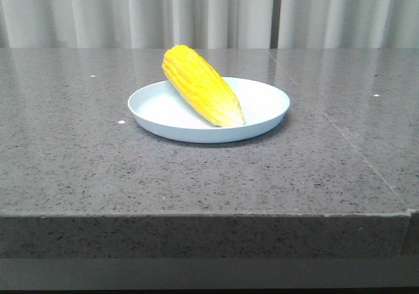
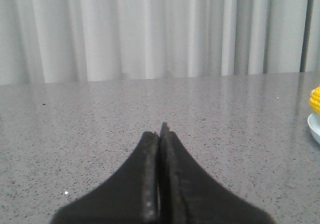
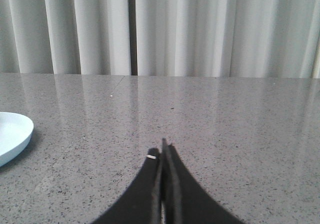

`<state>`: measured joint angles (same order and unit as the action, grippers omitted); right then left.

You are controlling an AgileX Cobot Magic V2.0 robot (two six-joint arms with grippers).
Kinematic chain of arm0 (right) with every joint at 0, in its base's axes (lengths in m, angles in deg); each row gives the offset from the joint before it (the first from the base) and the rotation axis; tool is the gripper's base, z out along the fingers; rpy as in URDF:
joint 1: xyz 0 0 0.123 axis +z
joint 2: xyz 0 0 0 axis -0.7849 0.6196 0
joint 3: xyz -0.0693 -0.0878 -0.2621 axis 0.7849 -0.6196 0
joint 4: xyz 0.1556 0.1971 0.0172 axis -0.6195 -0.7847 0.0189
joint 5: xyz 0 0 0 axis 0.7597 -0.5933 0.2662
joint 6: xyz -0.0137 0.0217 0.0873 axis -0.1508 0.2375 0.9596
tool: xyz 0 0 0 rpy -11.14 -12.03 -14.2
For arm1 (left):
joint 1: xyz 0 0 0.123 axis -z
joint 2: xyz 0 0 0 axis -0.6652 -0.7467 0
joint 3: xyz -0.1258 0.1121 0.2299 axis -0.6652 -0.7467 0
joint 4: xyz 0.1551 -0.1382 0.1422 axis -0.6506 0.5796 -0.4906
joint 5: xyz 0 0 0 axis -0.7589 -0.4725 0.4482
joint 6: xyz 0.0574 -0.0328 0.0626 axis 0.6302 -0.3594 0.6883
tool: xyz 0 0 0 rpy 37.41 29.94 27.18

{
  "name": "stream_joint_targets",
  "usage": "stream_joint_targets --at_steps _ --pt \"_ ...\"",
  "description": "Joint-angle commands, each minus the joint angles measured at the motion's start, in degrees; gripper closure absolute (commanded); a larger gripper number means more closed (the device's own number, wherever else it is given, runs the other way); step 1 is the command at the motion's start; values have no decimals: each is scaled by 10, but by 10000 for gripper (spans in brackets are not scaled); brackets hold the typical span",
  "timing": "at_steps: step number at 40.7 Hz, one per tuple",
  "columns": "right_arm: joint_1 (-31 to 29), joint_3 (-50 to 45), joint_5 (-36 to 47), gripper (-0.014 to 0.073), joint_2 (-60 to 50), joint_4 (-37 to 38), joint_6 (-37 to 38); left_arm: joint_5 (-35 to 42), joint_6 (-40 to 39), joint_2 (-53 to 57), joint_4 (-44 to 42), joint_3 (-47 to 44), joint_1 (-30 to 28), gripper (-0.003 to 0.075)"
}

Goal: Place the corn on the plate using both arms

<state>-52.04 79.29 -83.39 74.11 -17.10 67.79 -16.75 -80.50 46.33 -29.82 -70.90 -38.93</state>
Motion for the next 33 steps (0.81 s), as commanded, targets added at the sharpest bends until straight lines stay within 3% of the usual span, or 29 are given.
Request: stream_joint_targets --at_steps 1,33 --pt "-8 12 45 661 -11 0 -6 47 -1 9 6 -12 5 741" --pt "-10 12 51 661 -10 0 -6 47 -1 9 6 -12 5 741"
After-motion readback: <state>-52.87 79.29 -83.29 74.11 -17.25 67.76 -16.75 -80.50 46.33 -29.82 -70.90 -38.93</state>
